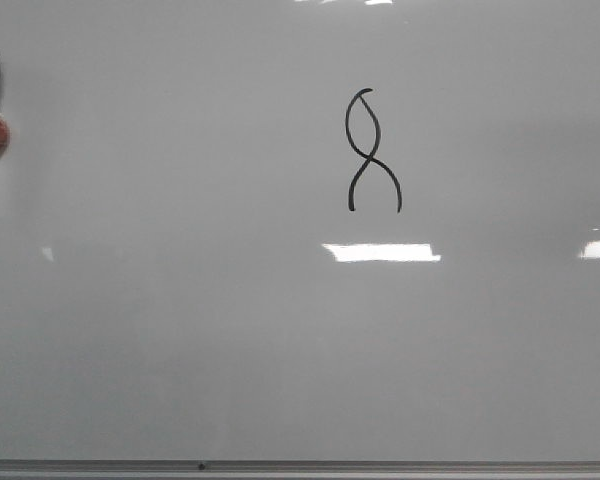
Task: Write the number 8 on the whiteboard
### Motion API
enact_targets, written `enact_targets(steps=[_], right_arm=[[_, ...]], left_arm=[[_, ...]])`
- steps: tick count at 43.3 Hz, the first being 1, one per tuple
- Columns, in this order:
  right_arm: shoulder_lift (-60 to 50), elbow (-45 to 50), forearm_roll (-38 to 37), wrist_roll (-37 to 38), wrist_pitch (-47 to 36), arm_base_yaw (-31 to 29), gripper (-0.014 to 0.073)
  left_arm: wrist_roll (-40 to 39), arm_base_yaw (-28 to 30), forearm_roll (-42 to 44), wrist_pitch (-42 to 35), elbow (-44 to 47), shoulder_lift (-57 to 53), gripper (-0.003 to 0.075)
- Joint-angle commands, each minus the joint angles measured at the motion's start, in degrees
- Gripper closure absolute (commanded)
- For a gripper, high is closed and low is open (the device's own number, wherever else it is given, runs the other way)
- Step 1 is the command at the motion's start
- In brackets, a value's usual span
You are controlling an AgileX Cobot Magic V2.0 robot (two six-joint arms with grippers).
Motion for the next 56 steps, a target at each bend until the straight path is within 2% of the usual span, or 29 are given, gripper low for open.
enact_targets(steps=[1, 10, 22, 40, 47, 56], right_arm=[[-4.2, 5.3, -0.4, -0.3, -12.0, -2.6, 0.0702], [-10.2, 17.6, -0.3, -0.3, -24.0, -3.2, 0.0702], [-14.2, 27.8, -0.2, -0.3, -35.1, -3.0, 0.0702], [-14.2, 27.6, -0.2, -0.3, -35.5, -3.0, 0.0702], [-14.2, 27.6, -0.5, 6.0, -38.0, -3.0, 0.0702], [-14.3, 27.6, -0.9, 6.1, -37.3, -2.6, 0.0702]], left_arm=[[-0.1, 0.0, -0.5, -5.3, 0.7, -0.7, 0.0741], [-0.1, 0.0, -0.5, -5.3, 0.7, -0.7, 0.0741], [-0.1, 0.0, -0.5, -5.3, 0.7, -0.7, 0.0741], [-0.1, 0.0, -0.5, -5.3, 0.7, -0.7, 0.0741], [-0.1, 0.0, -0.5, -5.3, 0.7, -0.7, 0.0741], [-0.1, 0.0, -0.5, -5.3, 0.7, -0.7, 0.0741]])
